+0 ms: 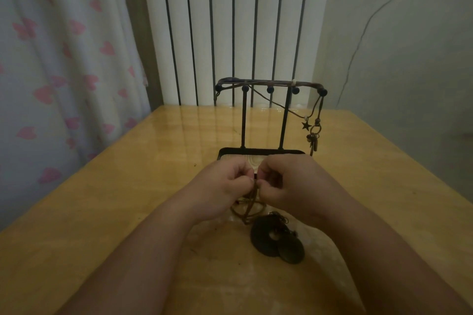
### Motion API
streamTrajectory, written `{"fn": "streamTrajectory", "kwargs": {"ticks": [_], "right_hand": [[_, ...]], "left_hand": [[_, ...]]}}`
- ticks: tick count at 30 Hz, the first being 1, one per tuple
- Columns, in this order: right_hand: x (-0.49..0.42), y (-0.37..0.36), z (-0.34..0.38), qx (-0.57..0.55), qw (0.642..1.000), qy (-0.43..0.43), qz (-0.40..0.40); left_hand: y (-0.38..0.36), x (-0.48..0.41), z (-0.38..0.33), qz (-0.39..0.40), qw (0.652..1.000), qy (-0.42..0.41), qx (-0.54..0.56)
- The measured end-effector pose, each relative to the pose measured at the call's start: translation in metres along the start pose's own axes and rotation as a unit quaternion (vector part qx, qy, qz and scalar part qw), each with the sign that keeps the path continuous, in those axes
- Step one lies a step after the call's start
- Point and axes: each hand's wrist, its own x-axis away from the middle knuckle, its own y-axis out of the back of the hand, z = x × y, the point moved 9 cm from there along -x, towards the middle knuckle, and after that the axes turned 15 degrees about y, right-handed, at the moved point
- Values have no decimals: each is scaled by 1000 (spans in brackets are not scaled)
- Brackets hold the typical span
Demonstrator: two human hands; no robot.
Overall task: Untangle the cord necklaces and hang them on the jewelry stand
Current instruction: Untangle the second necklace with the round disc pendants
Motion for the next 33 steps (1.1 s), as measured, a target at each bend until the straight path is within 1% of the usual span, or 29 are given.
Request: {"fn": "streamTrajectory", "kwargs": {"ticks": [2,5,11,17,24,28,33], "right_hand": [[-2,-2,3,28,999,3,22],[-5,-3,7,56,998,3,37],[-3,0,7,49,999,3,6],[-5,-6,11,39,999,14,18],[-3,-6,11,21,1000,19,1],[-2,-2,12,-16,999,23,-27],[-1,-4,7,-56,997,8,-54]], "left_hand": [[-1,0,0,-1,1000,-4,-15],[-2,-2,1,7,1000,1,-7],[4,0,-5,-7,999,-9,47],[11,1,-3,-33,998,-12,59],[-3,1,1,59,994,11,86],[-5,0,3,80,989,17,120],[-8,-2,7,99,982,24,161]]}}
